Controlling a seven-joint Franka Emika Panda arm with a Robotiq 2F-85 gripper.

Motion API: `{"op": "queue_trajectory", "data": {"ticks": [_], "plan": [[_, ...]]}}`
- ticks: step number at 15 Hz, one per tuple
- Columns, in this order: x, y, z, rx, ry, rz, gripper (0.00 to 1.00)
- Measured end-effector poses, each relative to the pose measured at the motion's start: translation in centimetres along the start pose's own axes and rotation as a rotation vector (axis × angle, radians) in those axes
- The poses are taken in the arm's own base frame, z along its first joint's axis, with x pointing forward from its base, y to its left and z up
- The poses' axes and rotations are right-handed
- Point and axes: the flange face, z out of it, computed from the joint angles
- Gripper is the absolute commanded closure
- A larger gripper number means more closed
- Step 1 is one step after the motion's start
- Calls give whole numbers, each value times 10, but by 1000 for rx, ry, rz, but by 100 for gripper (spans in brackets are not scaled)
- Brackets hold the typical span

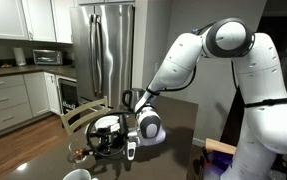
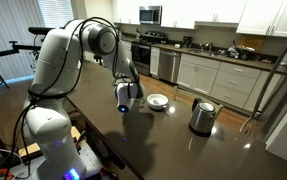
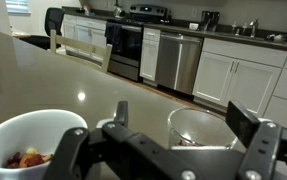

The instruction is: Pour the contents of the glass cup into the bowl

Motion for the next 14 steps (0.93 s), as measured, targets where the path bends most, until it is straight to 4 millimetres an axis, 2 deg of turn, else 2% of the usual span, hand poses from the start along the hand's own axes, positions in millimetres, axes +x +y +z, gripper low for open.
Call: {"op": "queue_trajectory", "data": {"ticks": [14], "plan": [[-8,-23,16,24,126,-40,0]]}}
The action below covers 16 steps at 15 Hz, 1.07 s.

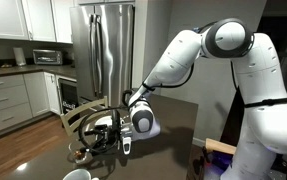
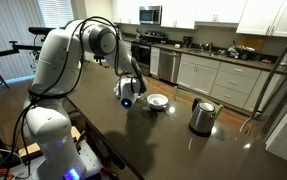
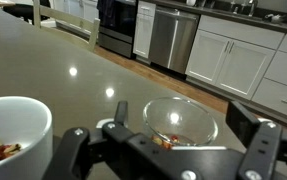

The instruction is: Pour the contents of the glass cup into the bowl

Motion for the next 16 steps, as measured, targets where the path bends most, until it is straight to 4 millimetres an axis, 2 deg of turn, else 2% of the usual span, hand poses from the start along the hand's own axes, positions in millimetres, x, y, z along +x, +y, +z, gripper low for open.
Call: {"op": "queue_trajectory", "data": {"ticks": [10,16], "plan": [[26,-5,16,6,13,34,0],[31,-9,27,10,5,52,0]]}}
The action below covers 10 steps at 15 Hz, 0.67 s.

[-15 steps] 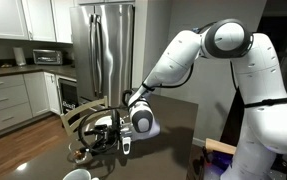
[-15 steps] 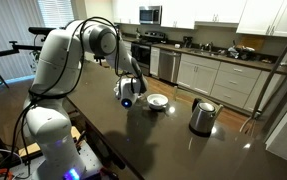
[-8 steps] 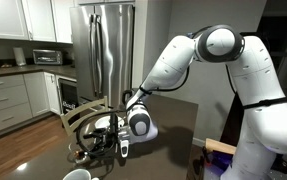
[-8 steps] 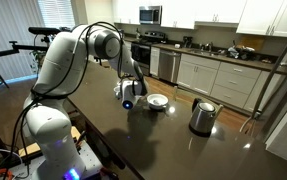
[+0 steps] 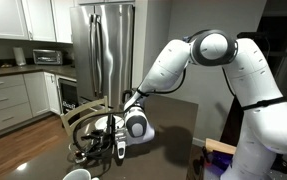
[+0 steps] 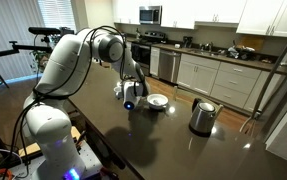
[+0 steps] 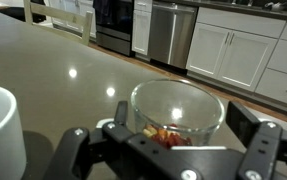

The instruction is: Pour the contents of the glass cup into the bowl

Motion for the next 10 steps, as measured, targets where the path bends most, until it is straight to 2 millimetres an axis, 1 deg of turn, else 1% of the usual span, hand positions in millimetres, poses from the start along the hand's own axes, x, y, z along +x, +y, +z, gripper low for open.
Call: {"op": "queue_trajectory", "data": {"ticks": [10], "plan": [[6,-2,6,2,-20,21,0]]}}
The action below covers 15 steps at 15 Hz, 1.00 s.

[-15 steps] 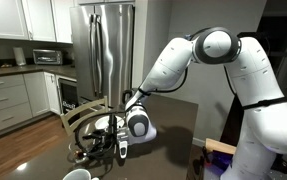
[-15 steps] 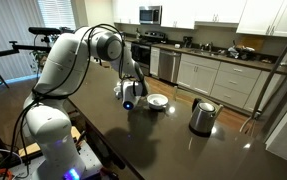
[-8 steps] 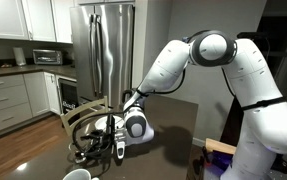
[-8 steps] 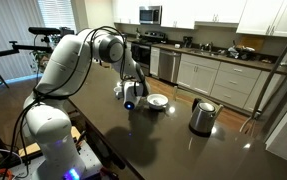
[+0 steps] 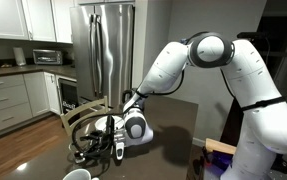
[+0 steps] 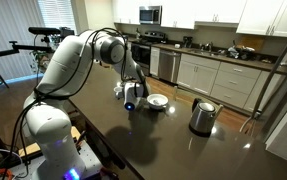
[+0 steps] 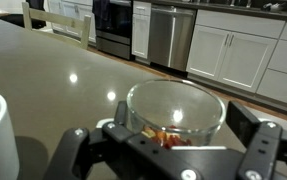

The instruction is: Pour the contents of the glass cup into the bowl

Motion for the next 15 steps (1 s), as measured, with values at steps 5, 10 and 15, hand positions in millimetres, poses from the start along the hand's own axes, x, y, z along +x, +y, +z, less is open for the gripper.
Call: {"op": "queue_trajectory", "data": {"ticks": [5,10,15], "plan": [[0,-5,1,10,-51,14,0],[0,-7,2,14,-72,21,0],[0,-5,3,10,-72,23,0]]}}
